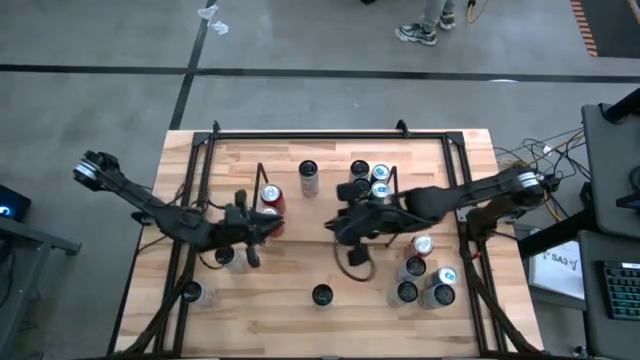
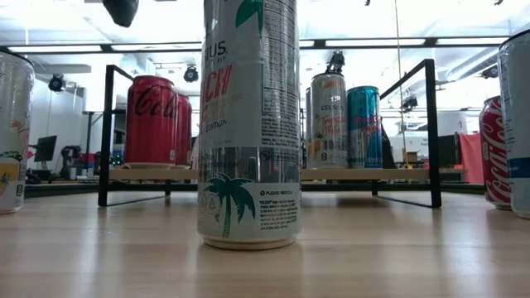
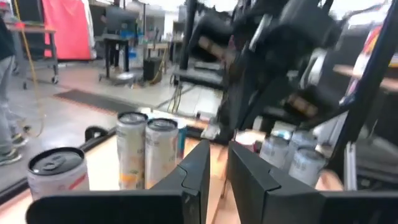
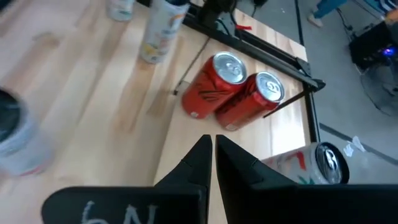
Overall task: Place canned beverage on shelf
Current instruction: Put the red and black soda can on the shelf aligned with the other red and black soda can
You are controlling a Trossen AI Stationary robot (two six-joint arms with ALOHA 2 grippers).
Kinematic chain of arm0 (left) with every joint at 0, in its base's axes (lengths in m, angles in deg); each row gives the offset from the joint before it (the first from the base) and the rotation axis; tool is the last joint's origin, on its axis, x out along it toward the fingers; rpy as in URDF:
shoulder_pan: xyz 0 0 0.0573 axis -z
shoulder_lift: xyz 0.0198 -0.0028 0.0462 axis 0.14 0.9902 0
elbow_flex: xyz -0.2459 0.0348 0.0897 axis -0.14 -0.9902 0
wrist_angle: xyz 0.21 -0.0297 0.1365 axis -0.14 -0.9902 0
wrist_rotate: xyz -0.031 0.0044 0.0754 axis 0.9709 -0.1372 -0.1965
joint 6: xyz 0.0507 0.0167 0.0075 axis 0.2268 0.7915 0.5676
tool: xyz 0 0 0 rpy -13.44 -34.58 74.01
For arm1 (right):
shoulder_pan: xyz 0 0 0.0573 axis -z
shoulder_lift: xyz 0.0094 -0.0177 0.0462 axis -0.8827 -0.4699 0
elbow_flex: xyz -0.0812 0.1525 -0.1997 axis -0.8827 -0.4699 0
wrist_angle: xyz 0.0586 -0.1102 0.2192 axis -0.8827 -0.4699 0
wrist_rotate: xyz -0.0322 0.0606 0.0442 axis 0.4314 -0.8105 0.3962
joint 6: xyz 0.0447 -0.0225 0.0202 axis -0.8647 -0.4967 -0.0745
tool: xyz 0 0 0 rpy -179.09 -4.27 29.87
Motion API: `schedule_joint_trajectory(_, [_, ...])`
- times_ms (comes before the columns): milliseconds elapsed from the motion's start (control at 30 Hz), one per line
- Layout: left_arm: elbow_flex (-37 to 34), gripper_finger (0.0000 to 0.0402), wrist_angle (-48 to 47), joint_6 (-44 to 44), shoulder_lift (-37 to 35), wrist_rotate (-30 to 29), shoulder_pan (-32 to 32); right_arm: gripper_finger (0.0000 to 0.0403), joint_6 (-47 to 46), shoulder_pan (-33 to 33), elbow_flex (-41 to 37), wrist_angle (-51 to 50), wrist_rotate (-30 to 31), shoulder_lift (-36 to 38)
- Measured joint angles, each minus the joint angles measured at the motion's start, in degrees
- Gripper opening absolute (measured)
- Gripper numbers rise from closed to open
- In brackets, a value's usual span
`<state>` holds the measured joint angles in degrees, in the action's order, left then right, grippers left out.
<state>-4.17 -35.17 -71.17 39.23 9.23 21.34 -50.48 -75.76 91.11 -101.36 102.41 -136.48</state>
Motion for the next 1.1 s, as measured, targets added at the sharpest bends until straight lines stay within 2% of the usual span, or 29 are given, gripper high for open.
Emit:
schedule_joint_trajectory(67, [3.9, 0.004, -6.0, -1.4, 2.5, 0.0, 0.0, 0.0013, -0.8, -1.1, -2.2, -0.2, 0.0, 2.7])
schedule_joint_trajectory(167, [10.8, 0.004, -19.8, -6.2, 5.3, -0.1, 0.0, 0.0013, -2.4, -2.6, -6.2, 0.2, 0.0, 6.5])
schedule_joint_trajectory(400, [27.9, 0.004, -60.7, -22.5, 12.1, -0.1, 0.0, 0.0013, -5.9, -5.4, -15.7, 4.4, 1.0, 13.9])
schedule_joint_trajectory(533, [34.5, 0.004, -78.7, -32.4, 15.8, 1.0, -0.4, 0.0013, -7.1, -6.1, -19.8, 6.7, 1.0, 16.6])
schedule_joint_trajectory(633, [37.0, 0.004, -85.0, -36.3, 18.4, 2.6, -0.8, 0.0013, -7.3, -6.1, -21.9, 7.6, 1.1, 17.8])
schedule_joint_trajectory(800, [37.9, 0.004, -89.4, -36.9, 21.2, 7.5, -2.9, 0.0013, -7.0, -6.1, -23.9, 9.1, 1.1, 18.1])
schedule_joint_trajectory(967, [36.8, 0.004, -90.9, -34.5, 21.7, 13.2, -6.9, 0.0013, -6.7, -6.1, -24.4, 9.8, 1.1, 18.0])
schedule_joint_trajectory(1100, [36.5, 0.004, -91.1, -31.5, 21.5, 15.1, -9.7, 0.0013, -6.7, -6.1, -24.4, 10.0, 1.1, 18.0])
